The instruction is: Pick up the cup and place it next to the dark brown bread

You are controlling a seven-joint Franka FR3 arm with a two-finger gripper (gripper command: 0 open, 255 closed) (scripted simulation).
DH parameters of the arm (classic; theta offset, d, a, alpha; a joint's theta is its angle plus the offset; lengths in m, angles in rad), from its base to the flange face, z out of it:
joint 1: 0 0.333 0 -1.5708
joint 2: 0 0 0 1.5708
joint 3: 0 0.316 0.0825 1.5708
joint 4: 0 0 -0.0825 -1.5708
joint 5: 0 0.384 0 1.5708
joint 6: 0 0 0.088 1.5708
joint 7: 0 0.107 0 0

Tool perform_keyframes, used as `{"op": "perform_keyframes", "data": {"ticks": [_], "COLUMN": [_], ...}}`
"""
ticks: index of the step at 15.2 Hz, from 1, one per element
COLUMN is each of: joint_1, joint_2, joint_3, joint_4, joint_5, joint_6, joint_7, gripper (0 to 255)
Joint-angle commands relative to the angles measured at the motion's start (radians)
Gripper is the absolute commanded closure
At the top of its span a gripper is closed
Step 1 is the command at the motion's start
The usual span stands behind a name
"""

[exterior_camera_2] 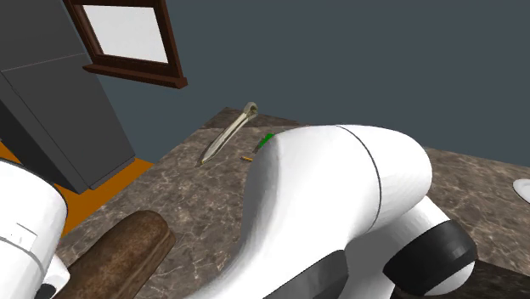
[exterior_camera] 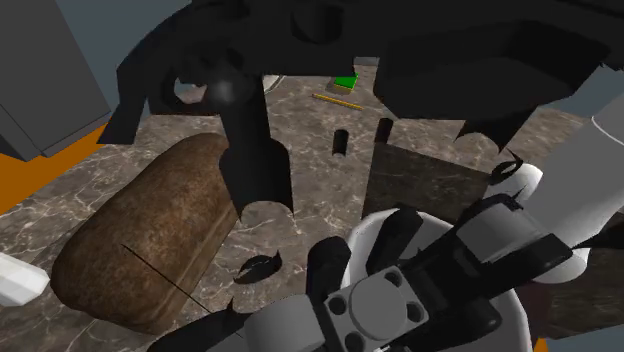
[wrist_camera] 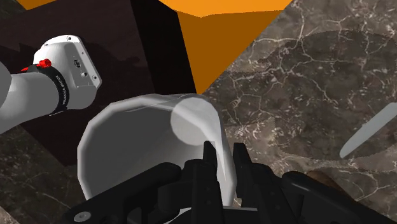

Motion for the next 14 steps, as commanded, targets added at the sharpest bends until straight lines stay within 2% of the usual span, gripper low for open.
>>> {"op": "perform_keyframes", "data": {"ticks": [1,14], "joint_1": [-0.006,-0.015], "joint_2": [-0.02,-0.106], "joint_3": [-0.006,-0.032], "joint_4": [-0.045,-0.295], "joint_5": [0.013,0.067], "joint_6": [0.032,0.219], "joint_7": [-0.012,-0.062], "gripper": [255,255]}}
